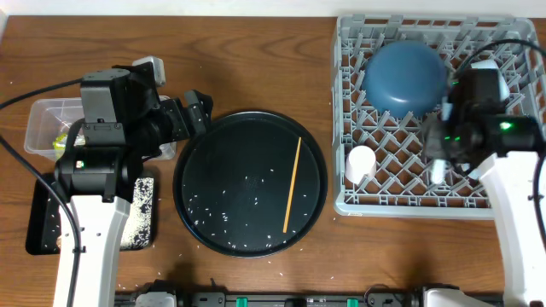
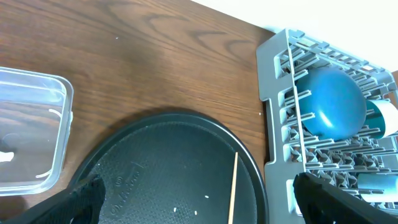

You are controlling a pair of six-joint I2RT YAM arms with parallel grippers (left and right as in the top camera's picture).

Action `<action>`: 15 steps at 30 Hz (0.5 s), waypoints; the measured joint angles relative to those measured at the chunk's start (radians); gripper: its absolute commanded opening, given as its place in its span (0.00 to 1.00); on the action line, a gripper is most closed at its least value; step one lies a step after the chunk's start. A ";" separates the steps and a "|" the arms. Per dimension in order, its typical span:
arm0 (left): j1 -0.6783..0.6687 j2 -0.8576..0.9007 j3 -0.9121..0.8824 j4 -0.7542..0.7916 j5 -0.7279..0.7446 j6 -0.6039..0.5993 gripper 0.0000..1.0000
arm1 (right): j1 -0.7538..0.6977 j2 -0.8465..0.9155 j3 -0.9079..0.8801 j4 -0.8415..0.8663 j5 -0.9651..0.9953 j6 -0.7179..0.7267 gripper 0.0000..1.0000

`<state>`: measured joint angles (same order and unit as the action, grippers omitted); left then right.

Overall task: Sort waste into correct bins and load items into the dishwasher rack
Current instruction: 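Carry the white spoon with the right gripper and stand it in the rack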

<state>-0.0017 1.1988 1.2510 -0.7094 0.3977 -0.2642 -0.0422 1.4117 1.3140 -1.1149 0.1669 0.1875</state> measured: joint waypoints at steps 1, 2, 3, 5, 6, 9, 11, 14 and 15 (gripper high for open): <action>0.000 0.000 0.000 0.000 0.000 0.000 0.98 | -0.023 0.013 0.000 0.016 0.002 -0.016 0.01; 0.000 0.000 0.000 0.000 0.000 0.000 0.98 | -0.043 0.029 0.000 0.032 0.006 -0.031 0.01; 0.000 0.000 0.000 0.000 0.000 0.000 0.98 | -0.058 0.048 0.000 0.047 0.006 -0.043 0.01; 0.000 0.000 0.000 0.000 0.000 0.000 0.98 | -0.083 0.086 0.000 0.067 0.008 -0.064 0.01; 0.000 0.000 0.000 0.000 0.000 0.000 0.98 | -0.089 0.102 0.000 0.075 0.009 -0.068 0.01; 0.000 0.000 0.000 0.000 0.000 0.000 0.98 | -0.106 0.162 0.000 0.112 0.009 -0.085 0.01; 0.000 0.000 0.000 0.000 0.000 0.000 0.98 | -0.111 0.199 0.000 0.149 0.009 -0.098 0.01; 0.000 0.000 0.000 0.000 0.000 0.000 0.98 | -0.111 0.250 0.000 0.198 0.009 -0.125 0.01; 0.000 0.000 0.000 0.000 0.000 0.000 0.98 | -0.111 0.263 0.000 0.209 0.009 -0.133 0.01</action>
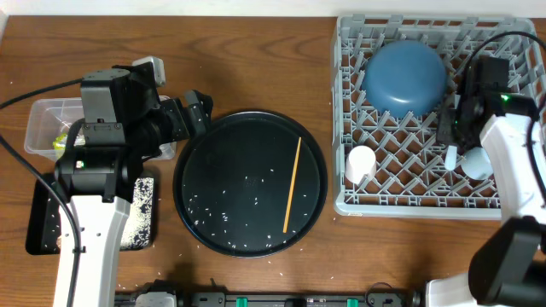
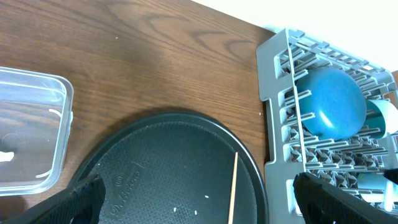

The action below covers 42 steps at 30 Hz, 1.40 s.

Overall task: Sort waste into correct bins and load items into the dishwasher rack
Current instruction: 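Carry the white spoon with the right gripper and stand it in the rack, then swing the right gripper over the black tray to the wooden chopstick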

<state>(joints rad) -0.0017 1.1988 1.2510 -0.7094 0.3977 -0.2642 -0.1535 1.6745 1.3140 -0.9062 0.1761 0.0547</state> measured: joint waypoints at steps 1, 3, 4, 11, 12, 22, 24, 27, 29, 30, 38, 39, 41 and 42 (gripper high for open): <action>0.000 0.000 0.000 0.000 0.000 0.000 0.98 | 0.000 0.011 0.000 0.009 0.000 -0.008 0.01; 0.000 0.000 0.000 0.000 0.000 0.000 0.98 | 0.000 0.033 0.000 0.031 0.000 -0.021 0.01; 0.000 0.000 0.000 0.000 0.000 0.000 0.98 | 0.000 0.041 0.000 0.041 0.000 -0.027 0.01; 0.000 0.000 0.000 0.000 0.000 0.000 0.98 | 0.000 0.055 0.000 0.061 -0.001 -0.048 0.45; 0.000 0.000 0.000 0.000 0.000 0.000 0.98 | 0.000 0.055 0.000 0.062 -0.001 -0.055 0.50; 0.000 0.000 0.000 0.000 0.000 0.000 0.98 | 0.001 0.056 0.038 -0.002 -0.005 -0.064 0.40; 0.000 0.000 0.000 0.000 0.000 0.000 0.98 | 0.004 0.056 0.091 -0.073 -0.023 -0.055 0.37; 0.000 0.000 0.000 0.000 0.000 0.000 0.98 | 0.027 0.043 0.200 -0.179 -0.089 -0.035 0.33; 0.000 0.000 0.000 0.000 0.000 0.000 0.98 | 0.063 0.017 0.266 -0.240 -0.159 -0.018 0.32; 0.000 0.000 0.000 0.000 0.000 0.000 0.98 | 0.091 -0.006 0.294 -0.261 -0.196 0.000 0.31; 0.000 0.000 0.000 0.000 0.000 0.000 0.98 | 0.434 -0.138 0.340 -0.304 -0.335 0.230 0.17; 0.000 0.000 0.000 0.000 0.000 0.000 0.98 | 0.491 -0.134 0.334 -0.298 -0.326 0.278 0.17; 0.000 0.000 0.000 0.000 0.000 0.000 0.98 | 0.593 -0.122 0.307 -0.286 -0.289 0.366 0.16; 0.000 0.000 0.000 0.000 0.000 0.000 0.98 | 0.639 -0.115 0.288 -0.278 -0.264 0.408 0.16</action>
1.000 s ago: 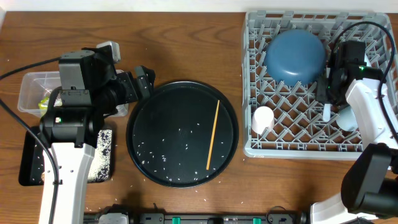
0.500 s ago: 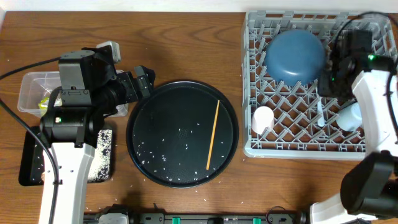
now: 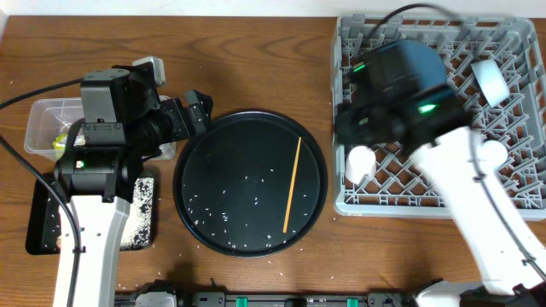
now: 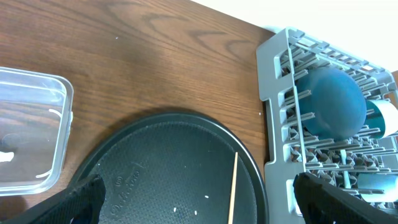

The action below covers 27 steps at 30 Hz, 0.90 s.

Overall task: Sort waste into correct bins and load items into the dishwasher rack
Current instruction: 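Swing the right gripper over the black tray to the wooden chopstick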

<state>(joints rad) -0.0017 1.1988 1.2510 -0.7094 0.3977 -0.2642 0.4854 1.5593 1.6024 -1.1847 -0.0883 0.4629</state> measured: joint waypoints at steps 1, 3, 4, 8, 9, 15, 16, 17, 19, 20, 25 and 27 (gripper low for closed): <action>0.000 0.000 0.000 0.000 0.000 0.000 0.98 | 0.046 0.008 -0.023 0.011 0.028 0.041 0.16; 0.000 0.000 0.000 0.000 0.000 0.000 0.98 | 0.137 0.034 -0.081 0.044 0.083 0.129 0.17; 0.000 0.000 0.000 0.000 0.000 0.000 0.98 | 0.179 0.052 -0.111 0.070 0.103 0.169 0.17; 0.000 0.000 0.000 0.000 0.000 0.000 0.98 | 0.290 0.145 -0.201 0.183 0.151 0.291 0.19; 0.000 0.000 0.000 0.000 0.000 0.000 0.98 | 0.312 0.174 -0.215 0.208 0.159 0.315 0.19; 0.000 0.000 0.000 0.000 0.000 0.000 0.98 | 0.352 0.323 -0.228 0.281 0.187 0.426 0.20; 0.000 0.000 0.000 0.000 0.000 0.000 0.98 | 0.351 0.343 -0.228 0.288 0.195 0.443 0.21; 0.000 0.000 0.000 0.000 0.000 0.000 0.98 | 0.349 0.359 -0.228 0.291 0.201 0.456 0.21; 0.000 0.000 0.000 0.000 0.000 0.000 0.98 | 0.348 0.389 -0.229 0.293 0.214 0.481 0.21; 0.000 0.000 0.000 0.000 0.000 0.000 0.98 | 0.348 0.400 -0.229 0.294 0.219 0.489 0.22; 0.000 0.000 0.000 0.000 0.000 0.000 0.98 | 0.347 0.447 -0.229 0.299 0.227 0.516 0.23; 0.000 0.000 0.000 0.000 0.000 0.000 0.98 | 0.347 0.460 -0.229 0.302 0.229 0.524 0.23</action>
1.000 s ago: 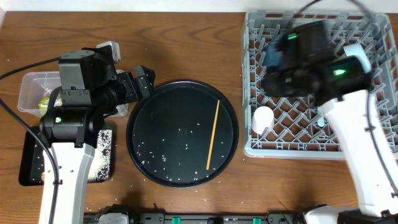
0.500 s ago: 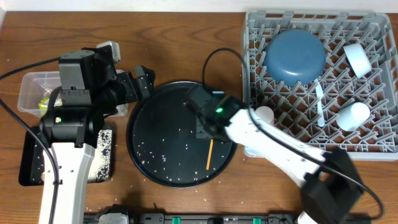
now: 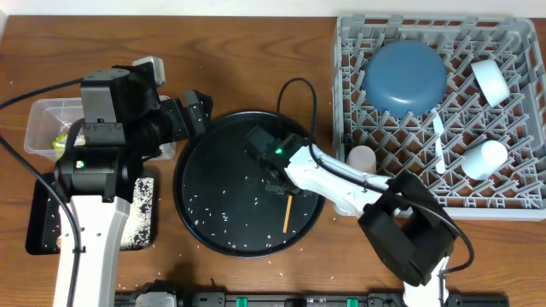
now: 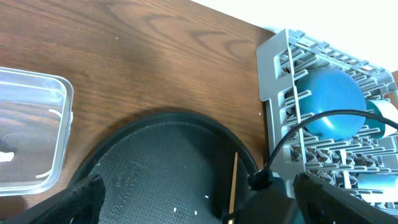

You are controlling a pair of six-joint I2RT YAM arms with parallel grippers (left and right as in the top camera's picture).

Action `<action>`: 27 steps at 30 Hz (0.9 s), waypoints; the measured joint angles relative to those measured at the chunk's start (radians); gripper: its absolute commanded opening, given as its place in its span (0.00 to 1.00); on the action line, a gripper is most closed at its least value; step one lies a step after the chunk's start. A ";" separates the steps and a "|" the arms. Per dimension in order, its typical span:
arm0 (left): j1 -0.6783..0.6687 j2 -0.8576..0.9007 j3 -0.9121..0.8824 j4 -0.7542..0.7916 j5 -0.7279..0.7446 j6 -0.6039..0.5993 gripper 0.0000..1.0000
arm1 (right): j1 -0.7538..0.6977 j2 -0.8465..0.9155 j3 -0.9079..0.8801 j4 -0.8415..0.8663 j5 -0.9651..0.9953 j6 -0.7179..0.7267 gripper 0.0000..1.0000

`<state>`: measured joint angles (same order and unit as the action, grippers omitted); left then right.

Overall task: Sort waste into correct bins and load items into the dishwasher rack
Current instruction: 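Swing the right gripper over the black tray to the wooden chopstick, then grasp the wooden chopstick with the right gripper and lift it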

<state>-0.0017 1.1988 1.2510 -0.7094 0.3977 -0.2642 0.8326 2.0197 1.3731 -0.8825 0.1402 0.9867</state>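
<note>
A thin wooden stick (image 3: 287, 213) lies on the round black tray (image 3: 213, 205), among scattered rice grains. My right gripper (image 3: 271, 175) reaches from the right and sits low over the stick's upper half, hiding it. Whether its fingers are open or shut cannot be seen. In the left wrist view the stick (image 4: 232, 186) runs beside that arm's dark body (image 4: 268, 202). My left gripper (image 3: 194, 111) hangs open over the tray's upper left edge, nothing between its fingers. The grey dishwasher rack (image 3: 345, 51) holds a blue bowl (image 3: 405, 72), white cups (image 3: 490, 78) and a white spoon (image 3: 438, 141).
A clear plastic container (image 3: 43, 119) with a yellow-green scrap stands at the far left. Below it is a black rectangular bin (image 3: 43, 222) with white grains. A black cable (image 3: 294, 85) loops over the table between tray and rack.
My right arm was over the rack's left side by the blue bowl; now it stretches over the black tray with its gripper above the stick. Left arm and stick are unmoved.
My right gripper was first over the rack's right side by a white cup. Then the cup lay in the rack beside it. Later the arm stood over the rack's left part, and now it is down over the stick on the tray. The left arm stayed put throughout.
</note>
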 measured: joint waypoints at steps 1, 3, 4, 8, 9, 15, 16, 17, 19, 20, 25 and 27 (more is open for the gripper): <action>0.000 0.000 0.000 0.000 0.000 0.000 0.98 | 0.000 0.008 0.000 0.002 0.001 0.004 0.22; 0.000 0.000 0.000 0.000 0.000 0.000 0.98 | 0.000 0.017 0.000 0.005 0.003 0.010 0.22; 0.000 0.000 0.000 0.000 0.000 0.000 0.98 | 0.000 0.017 0.000 0.006 0.003 0.014 0.21; 0.000 0.000 0.000 0.000 0.000 0.000 0.98 | 0.000 0.018 0.000 0.012 0.003 0.026 0.17; 0.000 0.000 0.000 0.000 0.000 0.000 0.98 | 0.000 0.018 0.000 0.013 0.003 0.029 0.17; 0.000 0.000 0.000 0.000 0.000 0.000 0.98 | 0.000 0.005 -0.032 0.062 0.003 0.051 0.13; 0.000 0.000 0.000 0.000 0.000 0.000 0.98 | 0.000 0.002 -0.036 0.069 0.003 0.052 0.10; 0.000 0.000 0.000 0.000 0.000 0.000 0.98 | 0.000 0.000 -0.040 0.076 0.003 0.055 0.07; 0.000 0.000 0.000 0.000 0.000 0.000 0.98 | 0.000 -0.001 -0.041 0.085 0.000 0.058 0.02; 0.000 0.000 0.000 0.000 0.000 0.000 0.98 | 0.000 -0.001 -0.042 0.087 0.000 0.060 0.01; 0.000 0.000 0.000 0.000 0.000 0.000 0.98 | 0.000 -0.002 -0.042 0.088 0.000 0.060 0.01; 0.000 0.000 0.000 0.000 0.000 0.000 0.98 | 0.000 -0.002 -0.042 0.088 0.000 0.057 0.01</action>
<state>-0.0017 1.1988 1.2510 -0.7094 0.3977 -0.2642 0.8326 2.0182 1.3315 -0.7948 0.1398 1.0435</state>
